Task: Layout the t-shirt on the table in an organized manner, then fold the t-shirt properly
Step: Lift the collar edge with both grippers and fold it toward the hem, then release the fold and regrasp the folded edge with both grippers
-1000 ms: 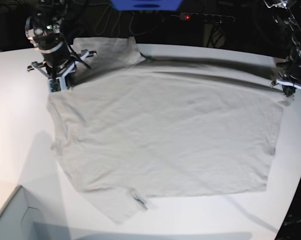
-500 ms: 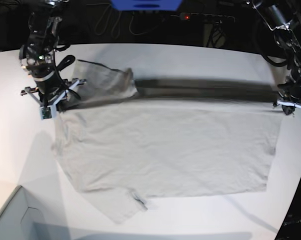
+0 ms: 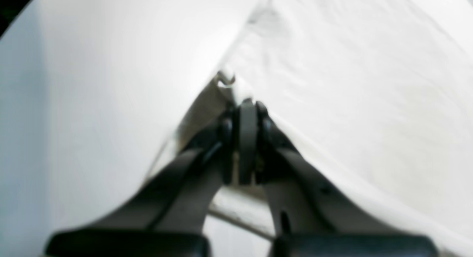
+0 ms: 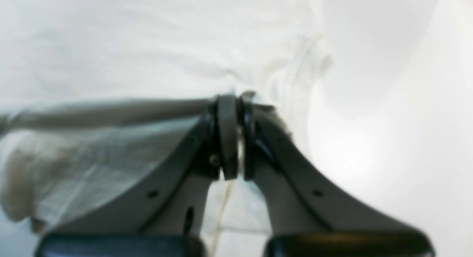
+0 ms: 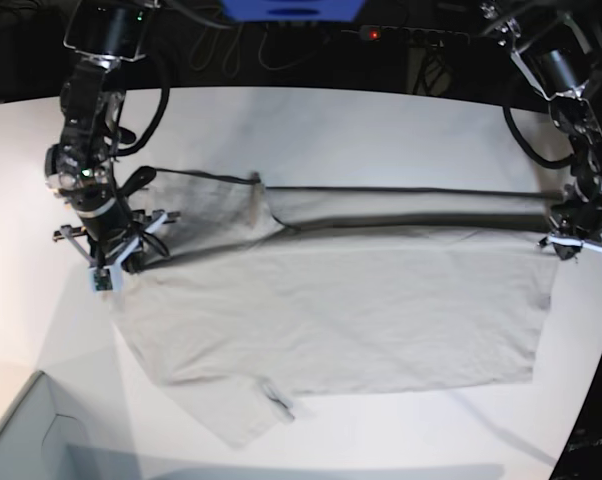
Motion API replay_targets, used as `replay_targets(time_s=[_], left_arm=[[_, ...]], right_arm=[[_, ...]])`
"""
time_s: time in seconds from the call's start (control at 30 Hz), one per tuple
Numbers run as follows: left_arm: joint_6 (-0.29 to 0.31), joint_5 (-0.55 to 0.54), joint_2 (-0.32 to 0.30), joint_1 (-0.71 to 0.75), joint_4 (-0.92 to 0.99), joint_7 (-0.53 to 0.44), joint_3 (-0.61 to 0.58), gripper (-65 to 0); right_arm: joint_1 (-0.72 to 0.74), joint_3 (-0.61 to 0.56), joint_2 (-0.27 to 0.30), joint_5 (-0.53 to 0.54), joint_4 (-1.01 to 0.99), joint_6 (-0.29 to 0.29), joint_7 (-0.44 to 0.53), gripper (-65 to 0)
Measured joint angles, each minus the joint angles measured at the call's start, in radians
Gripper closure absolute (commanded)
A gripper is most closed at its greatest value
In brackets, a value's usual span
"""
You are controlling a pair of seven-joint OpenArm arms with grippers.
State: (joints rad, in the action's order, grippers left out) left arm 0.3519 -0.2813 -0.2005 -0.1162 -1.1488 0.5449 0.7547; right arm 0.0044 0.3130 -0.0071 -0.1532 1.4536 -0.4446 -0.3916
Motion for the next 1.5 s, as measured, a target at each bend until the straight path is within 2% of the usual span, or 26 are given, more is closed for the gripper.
replay_targets(time_s=[0.23,0.47,0.53,0.57,0.7,0.8,0.9,1.03,1.13,1.33,1.5], left_arm=[[-0.001,0.002,-0.016,-0.066,0.104,-0.003,-0.024,0.0],[-0.004,0.004,-0.016,-0.097,0.139,-0.003,-0.024,-0.7],[-0.004,0.003,-0.016,-0.109,0.139,-0.004,-0.024,-4.8],[-0.005,0.001,-0.015,-0.117,0.139,-0.004,-0.024,-9.1],[-0.007,0.001,-0.015,-0.139,0.131,-0.005,-0.024,-31.8],[-0.007,0.001,-0.015,-0.137,0.128,-0.003,-0.019,-39.6],[-0.002,-0.005,-0.018,-0.098,0.111,-0.002,-0.008,-39.9],[-0.008,-0.002,-0.038,-0.027,0.072,-0.004,0.051,-40.0],[-0.006,-0.003,-0.042,0.003,0.080,-0.007,0.056,-40.2],[0.004,-0.008,-0.032,0.008,0.128,-0.006,0.050,-40.2],[0.003,-0.006,-0.034,0.007,0.134,-0.007,0.051,-40.1]], right_arm=[[0.080,0.000,0.037,0.000,-0.134,0.000,0.010,0.0],[0.086,0.000,0.038,-0.003,-0.158,0.000,0.012,0.0],[0.086,0.000,0.037,-0.003,-0.158,0.000,0.011,0.0],[0.086,0.000,0.037,-0.004,-0.158,0.000,0.010,-0.6],[0.086,0.000,0.038,-0.004,-0.155,0.000,0.009,-16.5],[0.076,0.001,0.037,-0.005,-0.101,0.000,-0.005,-27.1],[0.029,0.003,0.039,0.000,0.018,0.002,0.015,-32.8],[-0.102,0.000,0.027,0.000,0.145,-0.001,-0.018,-34.4],[-0.152,0.008,-0.003,-0.007,0.138,-0.001,-0.072,-34.5],[-0.200,0.005,-0.040,0.001,0.039,-0.001,-0.058,-34.5],[-0.208,0.003,-0.043,0.002,-0.014,0.000,-0.042,-33.1]])
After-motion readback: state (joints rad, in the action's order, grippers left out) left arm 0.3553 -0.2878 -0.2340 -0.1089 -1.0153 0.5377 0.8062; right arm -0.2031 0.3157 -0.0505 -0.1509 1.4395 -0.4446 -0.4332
